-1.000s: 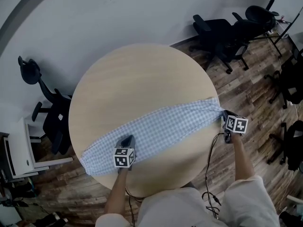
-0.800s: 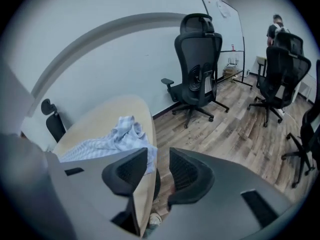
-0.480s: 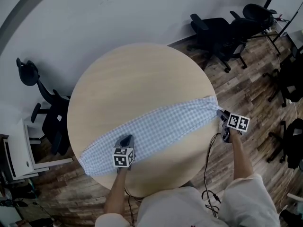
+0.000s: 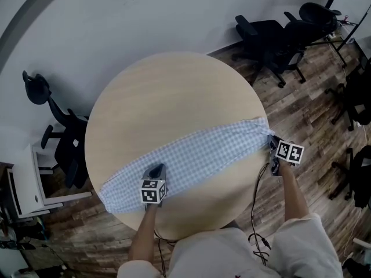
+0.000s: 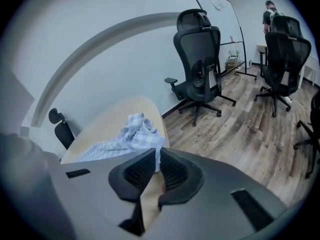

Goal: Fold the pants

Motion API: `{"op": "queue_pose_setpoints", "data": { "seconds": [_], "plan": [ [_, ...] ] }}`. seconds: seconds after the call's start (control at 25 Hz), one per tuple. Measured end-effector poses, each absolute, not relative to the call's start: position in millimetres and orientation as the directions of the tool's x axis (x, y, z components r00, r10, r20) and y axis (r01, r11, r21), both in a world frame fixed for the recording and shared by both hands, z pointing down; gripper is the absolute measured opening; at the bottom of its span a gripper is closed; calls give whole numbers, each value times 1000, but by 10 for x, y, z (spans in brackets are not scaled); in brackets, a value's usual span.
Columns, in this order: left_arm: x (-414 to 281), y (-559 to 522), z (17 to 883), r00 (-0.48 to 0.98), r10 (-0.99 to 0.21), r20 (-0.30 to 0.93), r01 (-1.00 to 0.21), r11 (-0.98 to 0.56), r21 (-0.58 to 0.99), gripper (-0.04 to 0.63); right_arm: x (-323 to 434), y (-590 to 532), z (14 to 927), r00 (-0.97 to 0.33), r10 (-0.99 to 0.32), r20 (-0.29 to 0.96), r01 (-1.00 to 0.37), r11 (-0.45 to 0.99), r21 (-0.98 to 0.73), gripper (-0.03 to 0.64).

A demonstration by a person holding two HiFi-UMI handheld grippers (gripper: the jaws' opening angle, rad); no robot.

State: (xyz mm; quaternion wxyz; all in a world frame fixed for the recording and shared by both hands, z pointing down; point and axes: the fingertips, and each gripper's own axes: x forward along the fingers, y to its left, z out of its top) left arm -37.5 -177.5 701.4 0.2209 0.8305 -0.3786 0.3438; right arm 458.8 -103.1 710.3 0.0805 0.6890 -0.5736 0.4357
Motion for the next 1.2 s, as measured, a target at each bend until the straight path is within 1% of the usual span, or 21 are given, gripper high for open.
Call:
{"op": "queue_pose_setpoints", "data": {
  "seconds": [0.12,0.24,0.48,0.84,1.0,1.2],
  "plan": [
    [-352,-1745,7004,475,-480,737,-782,-614,104,31,4604,-1083,6930,-57,-765,641,-859,-289,-422,44],
    [-330,-1700,6996,473,-485,736,-786,-610,103,31,4747,-1113,6788,-50,-782,621,-863,-279,-420,44],
    [-433,-1615,6988,453,-508,733,-808,-581,96,32,5271,-1159,6431,33,-817,576,-856,-321,-406,44],
    [-980,-1522,7072,354,-557,751,-881,-469,67,32,5910,-1181,5962,138,-827,545,-881,-354,-314,44],
    [-1290,-1453,7129,312,-565,764,-905,-423,57,32,5839,-1217,5687,129,-874,468,-881,-317,-351,44],
    [-1541,-1415,7127,308,-572,761,-913,-402,68,32,5339,-1331,5349,72,-932,355,-889,-221,-402,44]
  ]
}}
